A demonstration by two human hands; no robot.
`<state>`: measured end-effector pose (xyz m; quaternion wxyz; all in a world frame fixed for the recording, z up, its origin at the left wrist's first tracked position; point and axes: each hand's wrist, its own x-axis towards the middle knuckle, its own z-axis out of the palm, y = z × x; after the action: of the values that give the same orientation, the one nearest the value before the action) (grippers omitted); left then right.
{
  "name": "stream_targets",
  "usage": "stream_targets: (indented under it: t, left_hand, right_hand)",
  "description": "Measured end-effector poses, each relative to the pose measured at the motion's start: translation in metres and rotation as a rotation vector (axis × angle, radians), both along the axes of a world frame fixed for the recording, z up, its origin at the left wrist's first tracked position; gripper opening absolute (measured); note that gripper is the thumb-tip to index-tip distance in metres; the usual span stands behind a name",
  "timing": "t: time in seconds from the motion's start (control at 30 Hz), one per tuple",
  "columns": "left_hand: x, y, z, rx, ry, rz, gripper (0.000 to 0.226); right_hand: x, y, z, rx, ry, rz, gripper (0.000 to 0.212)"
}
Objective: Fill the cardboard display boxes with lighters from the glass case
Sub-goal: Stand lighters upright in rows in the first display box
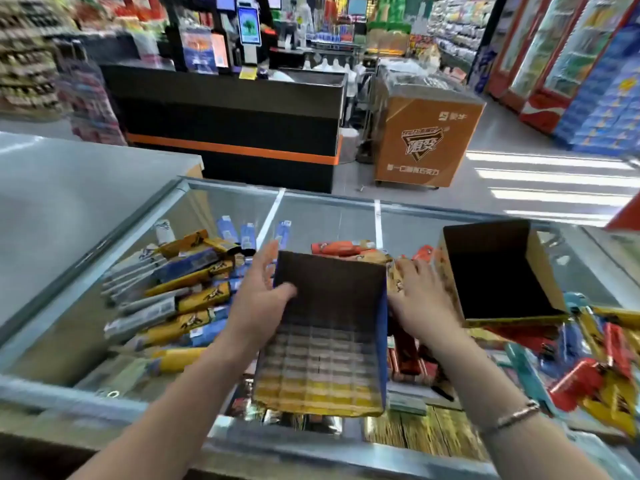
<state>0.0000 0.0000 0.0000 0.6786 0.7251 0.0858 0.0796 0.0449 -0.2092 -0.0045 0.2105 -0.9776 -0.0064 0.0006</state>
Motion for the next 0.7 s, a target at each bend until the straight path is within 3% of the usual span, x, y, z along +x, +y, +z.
stream_targets:
  t: [0.1,0.2,0.33,0.53,0.7]
  left_hand:
    - [0.012,0.000,0.002,-0.108,0.027,-0.045,0.036]
    - [0.022,0.002,0.002,-0.052,0.036,-0.072,0.023]
    - [0.025,-0.001,-0.002,-0.047,-0.013,-0.066,0.021]
    - [0.019,-0.002,-0.008,0.152,-0.226,-0.069,0.023]
    - [0.019,-0.003,-0.009,0.236,-0.266,-0.050,0.014]
  right_hand:
    - [0.005,0.000,-0.005,-0.048,-0.030,0.006,0.057]
    - [0.007,-0.001,-0.004,-0.011,-0.011,0.059,0.054]
    - [0.004,-0.004,0.001,0.142,0.004,0.087,0.053]
    - [-0.005,-0.014,0.006,-0.027,-0.005,0.064,0.062]
    - [-0.006,-0.023,0.006,-0.039,0.069,0.021,0.059]
